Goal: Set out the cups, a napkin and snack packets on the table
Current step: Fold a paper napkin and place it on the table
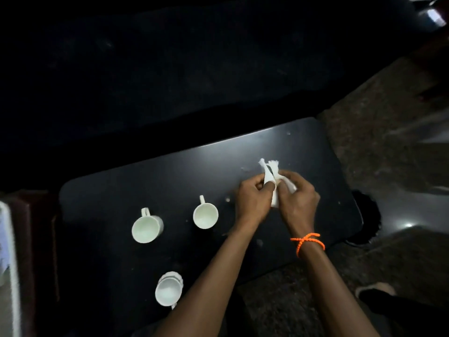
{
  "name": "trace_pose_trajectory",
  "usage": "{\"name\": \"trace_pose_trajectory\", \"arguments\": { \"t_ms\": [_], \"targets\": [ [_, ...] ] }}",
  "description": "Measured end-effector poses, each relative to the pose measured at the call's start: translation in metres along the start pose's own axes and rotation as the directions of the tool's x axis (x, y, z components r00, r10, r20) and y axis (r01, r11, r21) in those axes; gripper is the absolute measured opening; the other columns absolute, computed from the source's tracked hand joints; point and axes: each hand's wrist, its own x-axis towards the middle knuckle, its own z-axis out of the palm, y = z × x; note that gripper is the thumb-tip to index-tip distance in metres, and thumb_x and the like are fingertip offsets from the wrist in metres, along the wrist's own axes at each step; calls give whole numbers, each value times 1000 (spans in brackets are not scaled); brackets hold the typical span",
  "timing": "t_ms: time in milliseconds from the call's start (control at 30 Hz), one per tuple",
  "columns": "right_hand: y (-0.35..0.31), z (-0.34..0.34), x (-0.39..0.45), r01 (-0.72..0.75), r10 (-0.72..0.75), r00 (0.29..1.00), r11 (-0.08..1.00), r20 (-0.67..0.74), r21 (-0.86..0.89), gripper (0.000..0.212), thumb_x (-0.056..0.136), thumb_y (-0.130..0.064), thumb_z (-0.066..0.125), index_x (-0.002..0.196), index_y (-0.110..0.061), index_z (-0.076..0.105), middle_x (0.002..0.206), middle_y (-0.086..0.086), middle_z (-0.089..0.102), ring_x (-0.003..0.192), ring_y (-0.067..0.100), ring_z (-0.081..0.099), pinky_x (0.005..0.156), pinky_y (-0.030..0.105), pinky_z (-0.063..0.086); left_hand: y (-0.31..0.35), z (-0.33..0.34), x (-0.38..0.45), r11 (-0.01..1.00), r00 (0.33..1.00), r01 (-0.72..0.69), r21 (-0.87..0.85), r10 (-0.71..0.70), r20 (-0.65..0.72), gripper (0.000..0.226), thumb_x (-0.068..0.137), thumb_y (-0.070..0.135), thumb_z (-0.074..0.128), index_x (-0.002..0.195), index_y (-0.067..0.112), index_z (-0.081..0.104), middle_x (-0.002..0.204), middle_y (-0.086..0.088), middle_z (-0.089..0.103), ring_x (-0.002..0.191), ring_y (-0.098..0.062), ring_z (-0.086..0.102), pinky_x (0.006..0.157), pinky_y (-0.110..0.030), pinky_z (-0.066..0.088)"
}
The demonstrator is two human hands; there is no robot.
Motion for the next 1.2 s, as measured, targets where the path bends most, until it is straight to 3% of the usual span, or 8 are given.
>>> {"name": "trace_pose_trajectory", "arguments": {
  "t_ms": [367, 467, 567, 667, 733, 833, 1000, 1200],
  "targets": [
    [32, -29, 64, -106, 165, 966, 955, 199, -277, 33, 83, -4, 68, 114, -11, 77, 113, 19, 77, 111, 37, 70, 91, 31, 52, 1, 47, 28, 967, 969, 241, 80, -244, 33, 32, 79, 33, 63, 82, 6, 79, 86, -16, 81, 80, -34, 80, 78, -51, 67],
    [39, -29, 73, -118, 184, 948, 961, 259, -251, 52, 83, -19, 78, 134, -16, 66, 126, 15, 72, 119, 31, 65, 91, 22, 44, -7, 45, 38, 974, 975, 212, 74, -206, -80, 39, 95, 39, 60, 66, 15, 71, 63, 0, 76, 52, -18, 76, 55, -25, 63],
    [51, -30, 69, -161, 178, 972, 980, 151, -121, 50, 86, -29, 78, 133, -19, 66, 118, 11, 72, 110, 25, 69, 90, 20, 42, -18, 39, 42, 983, 964, 181, 26, -172, -202, 45, 99, 48, 51, 70, 18, 66, 70, -4, 77, 50, -17, 75, 40, -14, 47],
    [66, -30, 63, -235, 235, 972, 972, 17, -11, 43, 91, -46, 73, 122, -17, 71, 98, 0, 73, 104, 23, 71, 92, 26, 49, -28, 37, 47, 980, 947, 192, -49, -198, -251, 50, 102, 52, 48, 85, 8, 68, 93, -15, 76, 72, -30, 78, 64, -34, 66],
    [77, -26, 60, -343, 342, 939, 936, 19, 85, 42, 94, -56, 65, 109, -17, 73, 92, -2, 72, 101, 24, 72, 92, 39, 59, -36, 39, 54, 983, 949, 182, -26, -182, -257, 60, 102, 56, 45, 102, 3, 72, 109, -18, 75, 101, -39, 73, 91, -53, 62],
    [86, -15, 53, -526, 511, 849, 802, 132, 281, 45, 98, -61, 55, 97, -19, 73, 96, 4, 73, 99, 24, 73, 75, 44, 65, -44, 42, 59, 982, 969, 189, -30, -191, -157, 72, 91, 70, 37, 124, 17, 73, 133, -7, 72, 127, -31, 65, 111, -55, 51],
    [94, 4, 44, -636, 583, 756, 544, 299, 547, 56, 101, -63, 45, 113, -17, 74, 112, 3, 80, 105, 20, 76, 85, 48, 63, -58, 48, 65, 946, 964, 262, -191, -267, -1, 74, 86, 75, 42, 123, 21, 76, 126, -8, 77, 123, -27, 70, 110, -54, 54],
    [100, 4, 15, -573, 576, 780, 503, 244, 646, 53, 102, -59, 48, 100, -16, 78, 98, -1, 83, 95, 22, 80, 82, 47, 66, -62, 43, 31, 967, 967, 214, -138, -230, -111, 68, 80, 86, 38, 96, 38, 83, 105, 2, 83, 109, -25, 75, 105, -53, 56]
  ]
}}
